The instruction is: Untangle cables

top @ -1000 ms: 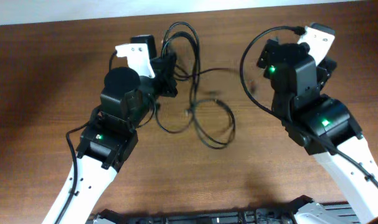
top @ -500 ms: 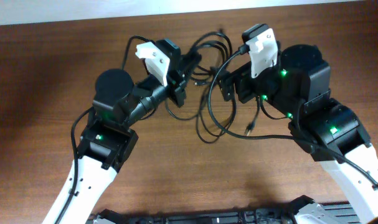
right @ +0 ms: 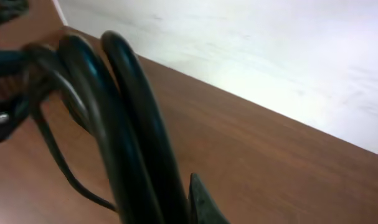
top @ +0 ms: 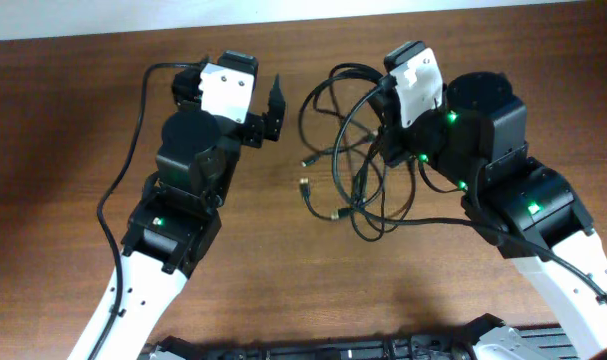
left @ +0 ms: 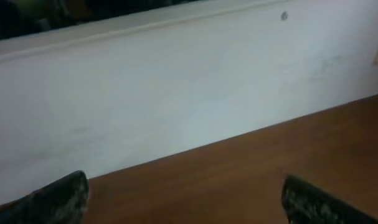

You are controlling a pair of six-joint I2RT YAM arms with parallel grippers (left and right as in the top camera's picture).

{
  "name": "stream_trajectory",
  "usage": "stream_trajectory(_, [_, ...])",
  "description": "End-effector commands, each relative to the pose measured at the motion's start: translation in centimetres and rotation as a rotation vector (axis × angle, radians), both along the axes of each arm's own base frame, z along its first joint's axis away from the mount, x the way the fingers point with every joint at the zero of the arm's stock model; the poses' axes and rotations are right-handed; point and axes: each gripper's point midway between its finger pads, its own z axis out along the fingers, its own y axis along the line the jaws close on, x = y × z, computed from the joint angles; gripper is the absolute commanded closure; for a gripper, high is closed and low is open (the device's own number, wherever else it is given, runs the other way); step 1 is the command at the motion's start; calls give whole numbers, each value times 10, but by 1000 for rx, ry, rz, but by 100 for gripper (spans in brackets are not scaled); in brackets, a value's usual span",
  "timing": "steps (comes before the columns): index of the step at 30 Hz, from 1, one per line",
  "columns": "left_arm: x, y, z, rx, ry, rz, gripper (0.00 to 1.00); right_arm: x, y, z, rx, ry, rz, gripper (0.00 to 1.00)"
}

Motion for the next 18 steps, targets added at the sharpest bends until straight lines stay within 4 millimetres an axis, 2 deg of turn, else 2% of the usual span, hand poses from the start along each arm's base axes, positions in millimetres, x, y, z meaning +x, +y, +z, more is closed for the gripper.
stream_trajectory(1, [-3, 8, 1, 46, 5, 28, 1, 11, -36, 12, -57, -59, -201, 72])
stream_trajectory(2, [-4, 9, -3, 53, 19, 28, 1, 12, -44, 10, -67, -54, -247, 53])
stream_trajectory(3, [-5, 9, -9, 64, 41, 27, 1, 12, -51, 6, -62, -35, -296, 41])
stream_trajectory(4, [-6, 10, -15, 76, 65, 26, 1, 10, -55, -4, -86, 2, -309, 35])
stream_trajectory(6, [-11, 12, -33, 110, 135, 25, 1, -4, -61, -42, -104, 176, -346, 18])
stream_trajectory(7, [-13, 13, -41, 110, 167, 28, 1, -8, -62, -53, -99, 231, -365, 9])
stream_trajectory(9, [-14, 14, -44, 56, 195, 44, 1, -9, -54, -68, -96, 295, -335, 4])
stream_trajectory(11, [-14, 14, -45, 29, 202, 53, 1, -2, -47, -84, -104, 343, -326, 3])
stream_trajectory(12, [-13, 19, -46, -1, 212, 72, 1, 2, -45, -95, -119, 373, -329, 3])
stream_trajectory(13, [-10, 33, -50, -49, 239, 121, 1, 8, -42, -104, -115, 398, -344, 3])
stream_trajectory(14, [-8, 46, -56, -66, 269, 128, 1, 17, -38, -110, -104, 403, -352, 2])
stream_trajectory(16, [-6, 57, -60, -124, 303, 134, 1, 37, -29, -110, -76, 360, -349, 2])
stream_trajectory(17, [-4, 67, -63, -151, 320, 145, 1, 50, -23, -110, -56, 332, -346, 2])
stream_trajectory(18, [-4, 74, -66, -149, 330, 163, 1, 68, -14, -119, -37, 320, -336, 1])
